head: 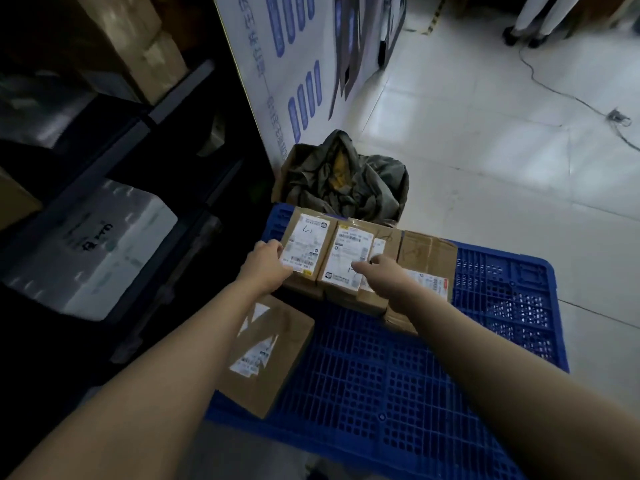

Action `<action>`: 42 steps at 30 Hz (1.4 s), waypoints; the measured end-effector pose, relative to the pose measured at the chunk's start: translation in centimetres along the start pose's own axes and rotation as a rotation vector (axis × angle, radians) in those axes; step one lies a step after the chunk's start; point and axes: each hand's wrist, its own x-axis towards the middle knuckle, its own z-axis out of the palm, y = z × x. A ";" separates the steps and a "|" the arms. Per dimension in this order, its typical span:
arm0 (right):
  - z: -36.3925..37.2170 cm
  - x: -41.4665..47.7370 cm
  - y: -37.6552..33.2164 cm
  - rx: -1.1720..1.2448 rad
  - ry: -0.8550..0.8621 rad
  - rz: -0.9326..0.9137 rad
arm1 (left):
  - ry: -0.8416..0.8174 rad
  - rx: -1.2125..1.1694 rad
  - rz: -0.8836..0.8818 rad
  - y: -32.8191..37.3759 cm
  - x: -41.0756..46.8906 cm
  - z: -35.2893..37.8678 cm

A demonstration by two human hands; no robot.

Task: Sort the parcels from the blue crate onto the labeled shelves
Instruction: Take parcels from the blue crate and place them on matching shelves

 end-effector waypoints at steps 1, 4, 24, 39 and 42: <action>0.3 1.1 -0.1 0.055 -0.007 0.028 | -0.012 -0.033 -0.012 -0.1 1.2 0.1; 0.7 4.1 -0.2 0.203 0.005 0.108 | -0.040 -0.165 -0.052 -0.1 4.5 0.5; -0.2 4.5 -5.1 0.662 -0.178 0.068 | -0.204 -1.060 -0.154 0.7 5.6 -3.0; -0.5 -14.4 -19.2 0.539 -0.480 -0.302 | 0.204 -1.299 0.057 2.0 -17.1 -19.1; 1.1 -19.4 -20.3 0.449 -0.603 -0.369 | 0.320 -1.344 0.064 0.6 -24.1 -20.0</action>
